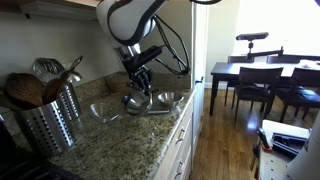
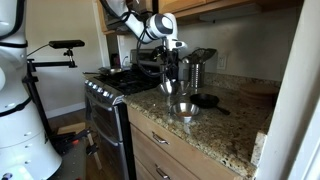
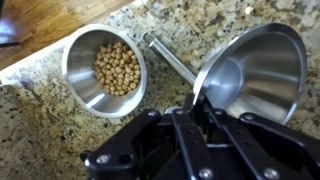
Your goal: Pour the contents from the left bowl into the right bowl
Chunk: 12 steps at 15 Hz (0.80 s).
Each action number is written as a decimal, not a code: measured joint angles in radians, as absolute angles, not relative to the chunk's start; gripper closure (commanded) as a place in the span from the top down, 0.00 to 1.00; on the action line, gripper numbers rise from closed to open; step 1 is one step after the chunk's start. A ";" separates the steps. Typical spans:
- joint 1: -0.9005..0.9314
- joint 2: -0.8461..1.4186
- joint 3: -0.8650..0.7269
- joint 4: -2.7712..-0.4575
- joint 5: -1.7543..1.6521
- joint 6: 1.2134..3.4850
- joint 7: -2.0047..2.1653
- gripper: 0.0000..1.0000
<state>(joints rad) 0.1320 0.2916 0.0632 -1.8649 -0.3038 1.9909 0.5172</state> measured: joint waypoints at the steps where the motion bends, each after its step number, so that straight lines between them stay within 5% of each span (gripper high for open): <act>1: 0.131 0.291 0.063 -1.874 -0.277 2.011 0.503 0.08; 11: 0.130 0.290 0.063 -1.966 -0.106 2.113 0.371 0.08; 12: 0.130 0.290 0.063 -1.972 -0.098 2.115 0.364 0.18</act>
